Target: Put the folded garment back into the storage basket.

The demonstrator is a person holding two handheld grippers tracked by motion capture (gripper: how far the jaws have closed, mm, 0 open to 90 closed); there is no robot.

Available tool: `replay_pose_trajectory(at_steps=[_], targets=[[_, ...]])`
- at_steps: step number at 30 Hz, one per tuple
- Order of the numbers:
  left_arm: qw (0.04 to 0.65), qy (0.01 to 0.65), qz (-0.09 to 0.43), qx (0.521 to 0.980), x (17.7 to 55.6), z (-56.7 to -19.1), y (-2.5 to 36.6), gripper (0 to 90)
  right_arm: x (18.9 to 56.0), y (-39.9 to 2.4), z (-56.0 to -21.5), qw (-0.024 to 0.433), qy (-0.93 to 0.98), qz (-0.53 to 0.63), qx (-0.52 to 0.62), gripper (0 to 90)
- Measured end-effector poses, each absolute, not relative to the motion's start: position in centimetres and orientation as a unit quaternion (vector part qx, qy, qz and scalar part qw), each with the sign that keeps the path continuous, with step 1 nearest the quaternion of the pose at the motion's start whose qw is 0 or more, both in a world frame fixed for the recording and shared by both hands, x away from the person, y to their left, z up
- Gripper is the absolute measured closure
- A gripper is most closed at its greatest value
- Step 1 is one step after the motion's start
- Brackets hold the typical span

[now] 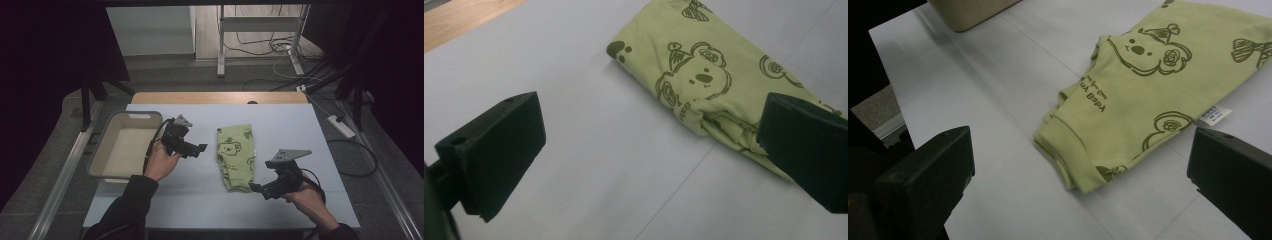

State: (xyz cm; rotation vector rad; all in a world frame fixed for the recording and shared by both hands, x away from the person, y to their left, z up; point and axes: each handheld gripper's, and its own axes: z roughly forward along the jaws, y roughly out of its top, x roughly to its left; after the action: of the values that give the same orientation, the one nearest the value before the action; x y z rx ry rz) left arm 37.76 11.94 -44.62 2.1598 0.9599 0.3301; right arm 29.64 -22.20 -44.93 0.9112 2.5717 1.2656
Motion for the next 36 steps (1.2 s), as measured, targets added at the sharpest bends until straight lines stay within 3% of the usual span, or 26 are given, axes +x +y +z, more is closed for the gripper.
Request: replay_pose_trajectory(at_steps=[36], targets=[[0.325, 0.358, 0.125, 0.866, 43.3, -47.1, 6.3, 0.0, 31.1, -19.6, -46.2, 0.049, 0.882, 0.366, 0.293, 0.0]])
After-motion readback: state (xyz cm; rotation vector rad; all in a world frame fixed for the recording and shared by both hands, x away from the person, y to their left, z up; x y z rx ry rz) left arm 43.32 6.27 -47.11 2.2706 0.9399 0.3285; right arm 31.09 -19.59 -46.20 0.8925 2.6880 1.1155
